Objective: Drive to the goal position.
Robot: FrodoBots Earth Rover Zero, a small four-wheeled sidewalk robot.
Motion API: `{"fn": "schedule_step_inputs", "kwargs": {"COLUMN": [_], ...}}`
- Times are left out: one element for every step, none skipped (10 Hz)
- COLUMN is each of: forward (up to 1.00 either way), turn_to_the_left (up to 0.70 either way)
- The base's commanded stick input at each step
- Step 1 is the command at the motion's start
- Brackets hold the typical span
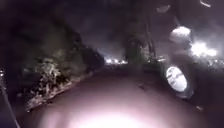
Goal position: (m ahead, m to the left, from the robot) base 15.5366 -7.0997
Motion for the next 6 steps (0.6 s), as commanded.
{"fn": "schedule_step_inputs", "kwargs": {"forward": [0.5,0.5,0.5,0.5,0.5,0.5], "turn_to_the_left": [0.04,0.06,0.02,0.0,0.0,0.0]}}
